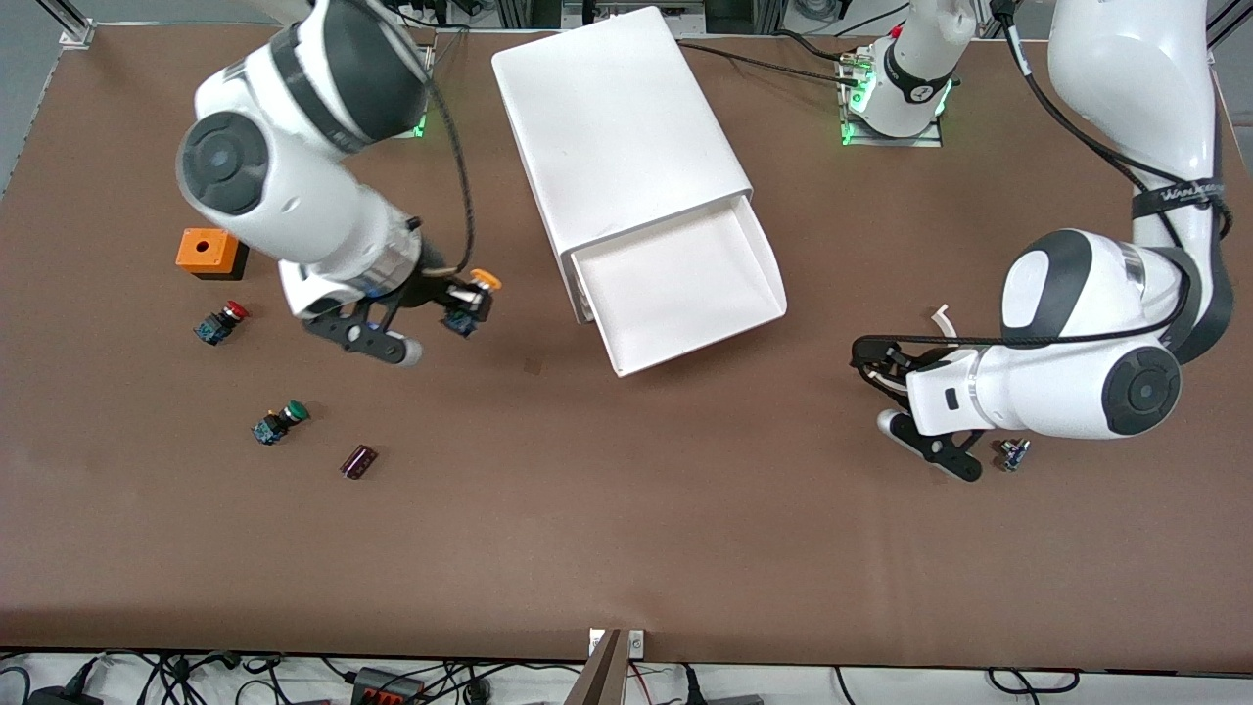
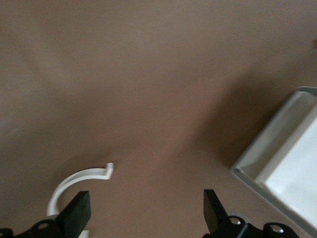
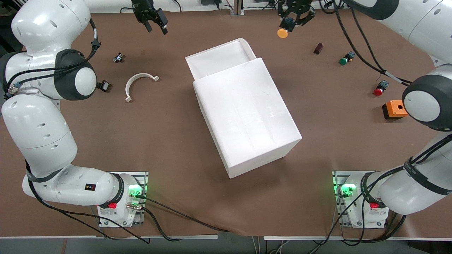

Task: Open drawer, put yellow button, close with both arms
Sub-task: 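Release the drawer with the left gripper while the right gripper carries the button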

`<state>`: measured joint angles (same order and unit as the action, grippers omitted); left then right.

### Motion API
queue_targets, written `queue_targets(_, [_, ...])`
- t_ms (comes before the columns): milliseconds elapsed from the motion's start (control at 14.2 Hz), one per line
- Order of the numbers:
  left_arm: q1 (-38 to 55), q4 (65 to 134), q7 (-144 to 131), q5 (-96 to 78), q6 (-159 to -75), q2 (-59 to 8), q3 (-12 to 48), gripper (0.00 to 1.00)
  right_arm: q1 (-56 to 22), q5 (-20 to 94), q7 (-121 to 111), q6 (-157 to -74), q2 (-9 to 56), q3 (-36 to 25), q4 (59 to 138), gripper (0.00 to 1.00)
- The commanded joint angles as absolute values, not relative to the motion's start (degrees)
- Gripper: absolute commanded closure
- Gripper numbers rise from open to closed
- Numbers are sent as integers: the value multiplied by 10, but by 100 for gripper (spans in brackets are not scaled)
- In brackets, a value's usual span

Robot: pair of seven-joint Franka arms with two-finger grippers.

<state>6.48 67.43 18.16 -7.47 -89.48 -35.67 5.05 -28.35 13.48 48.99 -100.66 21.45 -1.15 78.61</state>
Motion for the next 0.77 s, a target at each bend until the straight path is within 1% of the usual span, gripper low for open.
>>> queue_targets(0, [77, 645, 175, 7, -889, -365, 49, 0, -323, 143, 605, -999, 238, -16, 753, 96])
queue_targets(140, [73, 640, 142, 17, -916, -369, 41, 0, -351, 143, 703, -1018, 250, -16, 742, 96])
queue_targets(351, [58, 646, 72, 17, -972, -377, 40, 0, -380, 145, 842, -1070, 282, -15, 715, 96])
queue_targets(561, [48, 649, 10, 17, -969, -375, 41, 0, -415, 142, 947, -1113, 320, -16, 685, 96])
queue_targets(702, [43, 650, -15, 17, -969, -374, 41, 0, -431, 140, 997, -1114, 344, -17, 663, 96])
